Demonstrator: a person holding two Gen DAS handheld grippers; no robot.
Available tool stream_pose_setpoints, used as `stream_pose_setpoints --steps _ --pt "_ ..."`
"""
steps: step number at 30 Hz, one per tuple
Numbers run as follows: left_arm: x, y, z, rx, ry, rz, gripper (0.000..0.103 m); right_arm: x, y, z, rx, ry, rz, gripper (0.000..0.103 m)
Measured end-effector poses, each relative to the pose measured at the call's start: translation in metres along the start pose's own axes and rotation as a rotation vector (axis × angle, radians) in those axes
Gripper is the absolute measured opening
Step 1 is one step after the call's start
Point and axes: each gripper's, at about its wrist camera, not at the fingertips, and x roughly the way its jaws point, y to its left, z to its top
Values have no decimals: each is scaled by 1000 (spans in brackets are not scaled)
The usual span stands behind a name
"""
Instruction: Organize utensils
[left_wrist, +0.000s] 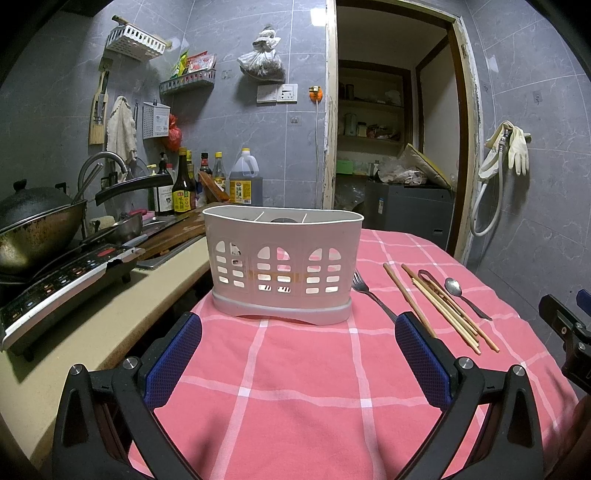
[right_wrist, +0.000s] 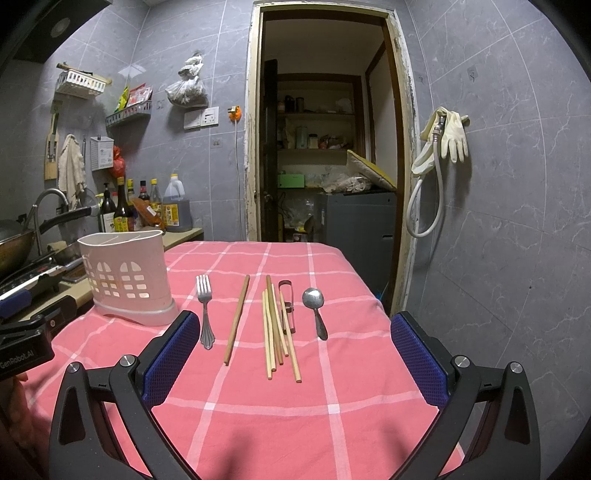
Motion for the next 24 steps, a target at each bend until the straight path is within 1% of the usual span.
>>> stream_pose_setpoints --steps 24 --pt "0 0 0 -2 5 3 102 4 -1 3 -1 2 2 103"
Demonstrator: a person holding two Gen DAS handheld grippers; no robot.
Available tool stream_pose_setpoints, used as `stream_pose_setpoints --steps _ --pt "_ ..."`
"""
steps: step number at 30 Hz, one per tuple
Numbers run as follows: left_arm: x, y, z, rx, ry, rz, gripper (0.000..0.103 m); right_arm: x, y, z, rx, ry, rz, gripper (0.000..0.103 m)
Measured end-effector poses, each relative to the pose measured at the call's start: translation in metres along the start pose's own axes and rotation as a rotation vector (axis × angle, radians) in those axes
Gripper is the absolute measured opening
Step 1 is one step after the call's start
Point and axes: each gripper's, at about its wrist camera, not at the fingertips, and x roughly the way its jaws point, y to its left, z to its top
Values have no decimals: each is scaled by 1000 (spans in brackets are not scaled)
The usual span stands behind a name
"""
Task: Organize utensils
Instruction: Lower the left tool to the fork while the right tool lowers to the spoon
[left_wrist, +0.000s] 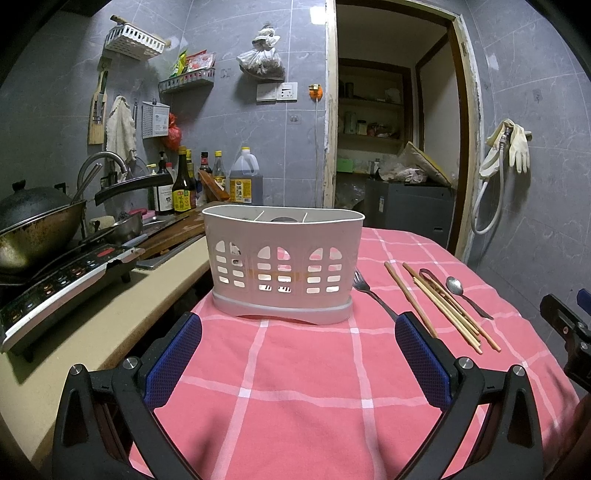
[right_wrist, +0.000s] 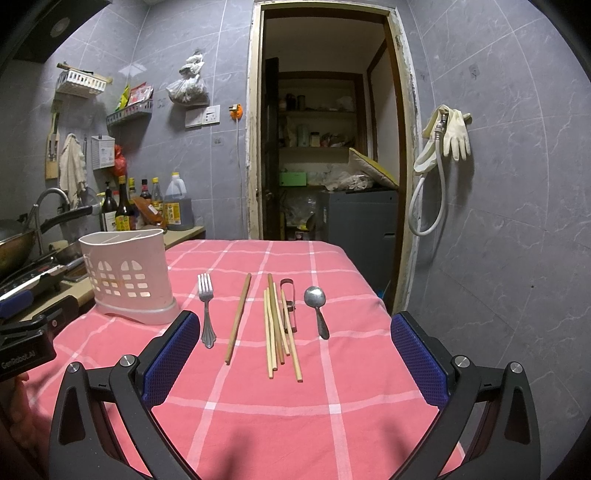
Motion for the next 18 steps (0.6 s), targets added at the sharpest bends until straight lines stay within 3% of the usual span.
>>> stream_pose_setpoints --steps 10,14,18 --pt "14 -15 32 16 4 -33 102 7 -8 26 -94 -24 12 103" --pt "34 -26 44 29 49 -70 102 26 -19 39 -134 -11 18 102" --pt "57 -35 47 17 126 -115 102 46 -32 49 -177 39 40 85"
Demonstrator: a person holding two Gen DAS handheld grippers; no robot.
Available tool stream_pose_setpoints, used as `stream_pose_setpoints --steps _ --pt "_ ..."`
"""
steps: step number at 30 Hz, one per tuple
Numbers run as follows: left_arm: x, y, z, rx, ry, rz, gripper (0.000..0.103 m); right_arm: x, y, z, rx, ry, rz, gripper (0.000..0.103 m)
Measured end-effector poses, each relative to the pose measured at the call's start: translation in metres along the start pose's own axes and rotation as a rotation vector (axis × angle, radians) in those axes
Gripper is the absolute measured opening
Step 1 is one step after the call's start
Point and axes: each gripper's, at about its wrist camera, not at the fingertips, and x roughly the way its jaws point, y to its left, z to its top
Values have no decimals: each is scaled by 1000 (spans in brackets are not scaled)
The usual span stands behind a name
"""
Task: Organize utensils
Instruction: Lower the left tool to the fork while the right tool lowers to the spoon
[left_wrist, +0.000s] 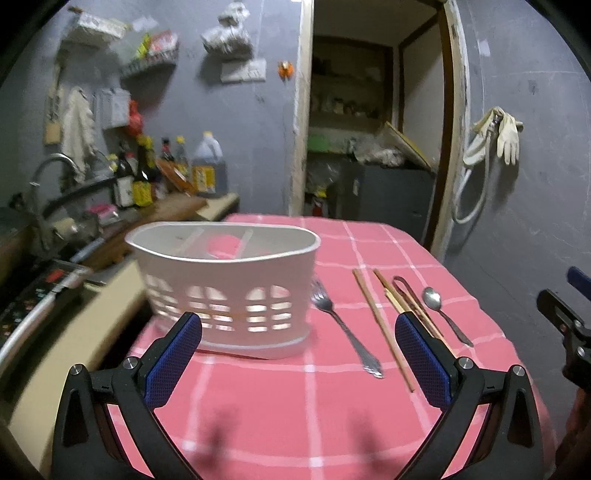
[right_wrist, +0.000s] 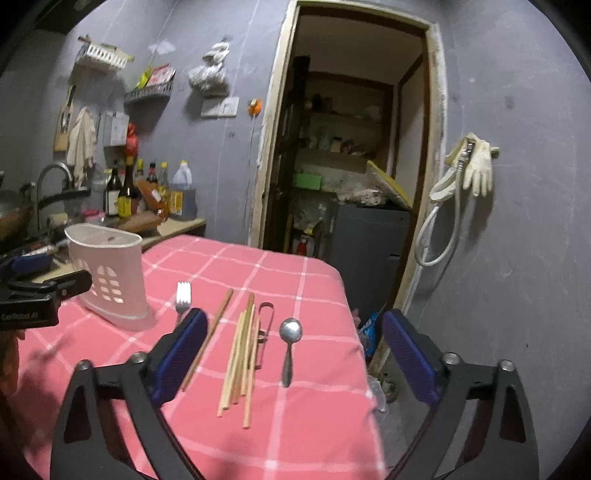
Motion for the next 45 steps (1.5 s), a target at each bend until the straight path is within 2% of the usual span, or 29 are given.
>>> stream_pose_setpoints --steps 2,4,7,9,12,17,22,26,35,45 --pt "12 -5 3 -7 36 -23 99 14 -8 2 -7 37 19 79" --pt "23 -11 8 2 66 -40 92 29 -14 3 -5 79 36 70" --pt "39 -22 10 31 108 -49 76 51 -21 3 -1 139 64 59" --pt "54 -29 10 53 153 -47 62 67 -24 2 1 175 83 54" --pt "82 -39 9 78 219 -23 50 88 -30 -1 12 234 112 48" --pt "125 -50 7 102 283 43 47 121 -39 -6 3 333 147 36" --pt "154 -52 3 119 365 97 36 152 -43 -11 5 417 192 27" --pt "165 -41 -9 117 422 116 32 171 -37 -16 -5 472 229 27" --pt "168 -31 -16 119 485 80 32 207 -24 -24 -22 573 252 26" --pt "166 -22 -19 70 541 34 32 223 -28 -23 30 600 272 31"
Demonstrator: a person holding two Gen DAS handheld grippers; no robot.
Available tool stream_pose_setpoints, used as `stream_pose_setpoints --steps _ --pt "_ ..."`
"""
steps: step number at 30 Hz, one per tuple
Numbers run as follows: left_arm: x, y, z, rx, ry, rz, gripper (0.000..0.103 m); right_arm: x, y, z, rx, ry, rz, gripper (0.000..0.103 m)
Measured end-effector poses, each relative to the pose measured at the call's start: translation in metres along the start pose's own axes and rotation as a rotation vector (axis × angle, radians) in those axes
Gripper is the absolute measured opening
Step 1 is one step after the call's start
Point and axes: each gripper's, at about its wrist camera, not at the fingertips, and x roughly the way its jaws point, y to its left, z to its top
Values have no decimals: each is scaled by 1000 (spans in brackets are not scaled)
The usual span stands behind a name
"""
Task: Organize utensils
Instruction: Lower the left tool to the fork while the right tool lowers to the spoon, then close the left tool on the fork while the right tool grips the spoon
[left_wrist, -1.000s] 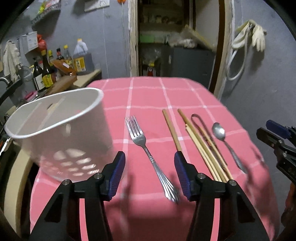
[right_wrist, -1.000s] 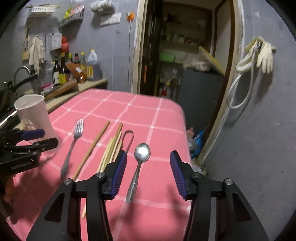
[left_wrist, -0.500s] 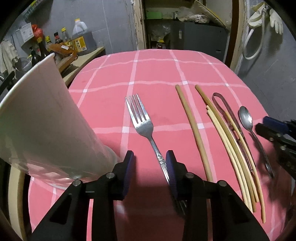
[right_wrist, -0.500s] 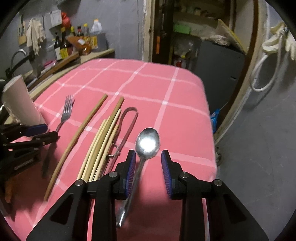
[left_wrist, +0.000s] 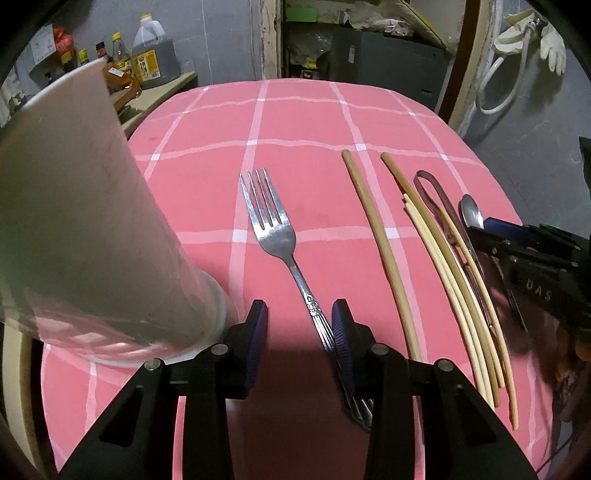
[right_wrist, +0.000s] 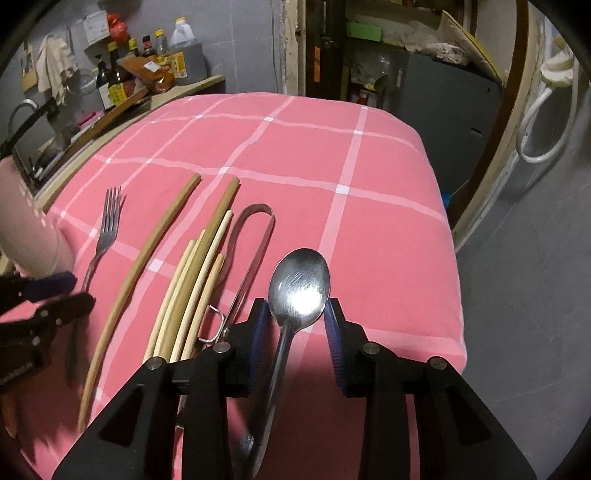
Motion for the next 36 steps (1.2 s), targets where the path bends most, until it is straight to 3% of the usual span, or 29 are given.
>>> stream_pose_setpoints --steps 4,9,11,13,15,17,23,28,34,36 --pt "-5 4 -4 -10 15 -11 34 0 2 1 -7 2 0 39" --pt "-8 1 -6 -18 22 -8 39 6 4 6 0 -5 -9 39" --pt "-9 1 -8 -23 22 -15 39 7 2 6 11 -11 -15 33" --pt "-10 3 -8 -31 20 -25 34 5 1 4 23 -16 -11 32" --pt "-11 3 -9 -37 18 -37 15 3 1 1 29 -17 -7 32" --pt "-13 3 -11 -37 21 -52 8 -2 1 -5 34 -14 3 32" --pt "-27 8 -29 -37 56 -125 5 -30 12 -35 33 -18 48 32" --pt "-51 9 -66 39 88 -216 5 -54 24 -66 22 -23 81 32" --pt "-64 7 -81 66 60 -221 6 -68 33 -85 17 -42 76 32" --pt "-65 5 -78 74 53 -221 11 -69 34 -87 23 -46 75 32"
